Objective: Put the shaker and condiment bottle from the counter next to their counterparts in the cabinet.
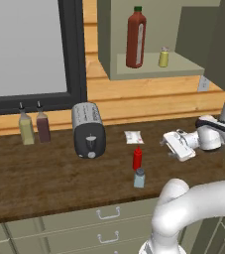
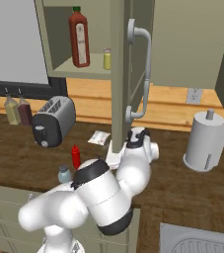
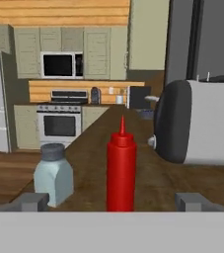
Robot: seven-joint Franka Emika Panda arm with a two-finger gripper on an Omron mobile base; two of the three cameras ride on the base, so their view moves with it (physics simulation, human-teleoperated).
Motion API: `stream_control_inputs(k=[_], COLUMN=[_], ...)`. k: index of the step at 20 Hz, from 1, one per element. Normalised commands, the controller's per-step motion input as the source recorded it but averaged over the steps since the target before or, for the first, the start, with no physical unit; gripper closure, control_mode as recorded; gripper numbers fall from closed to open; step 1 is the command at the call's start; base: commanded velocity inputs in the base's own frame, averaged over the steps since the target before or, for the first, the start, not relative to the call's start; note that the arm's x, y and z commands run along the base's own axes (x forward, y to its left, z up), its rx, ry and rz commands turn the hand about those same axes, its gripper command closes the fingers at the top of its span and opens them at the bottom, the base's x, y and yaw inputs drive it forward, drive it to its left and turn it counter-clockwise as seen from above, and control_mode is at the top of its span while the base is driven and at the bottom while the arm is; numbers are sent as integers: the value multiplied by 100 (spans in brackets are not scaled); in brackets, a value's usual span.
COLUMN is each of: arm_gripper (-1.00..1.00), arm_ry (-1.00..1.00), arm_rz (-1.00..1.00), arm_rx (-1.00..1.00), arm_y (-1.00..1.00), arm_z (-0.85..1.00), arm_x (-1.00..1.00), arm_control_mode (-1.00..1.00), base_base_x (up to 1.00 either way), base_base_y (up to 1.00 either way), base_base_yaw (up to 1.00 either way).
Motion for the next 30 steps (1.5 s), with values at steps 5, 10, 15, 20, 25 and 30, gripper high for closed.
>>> stream_control_inputs(k=[5, 10, 15, 20, 25, 30], arm_gripper=[-100, -100, -100, -100, -100, -100], arm_ry=[0, -1, 0, 2, 0, 0], arm_rz=[0, -10, -1, 0, 1, 0], arm_rx=[-10, -20, -5, -3, -1, 0], arm_y=[31, 78, 9, 1, 9, 16], arm_z=[0, 0, 2, -15, -7, 0], arm_x=[3, 0, 0, -5, -4, -3], arm_control_mode=[-100, -100, -100, -100, -100, -100], base_base_x=[0, 0, 0, 0, 0, 0], base_base_y=[0, 0, 0, 0, 0, 0], base_base_yaw=[0, 0, 0, 0, 0, 0])
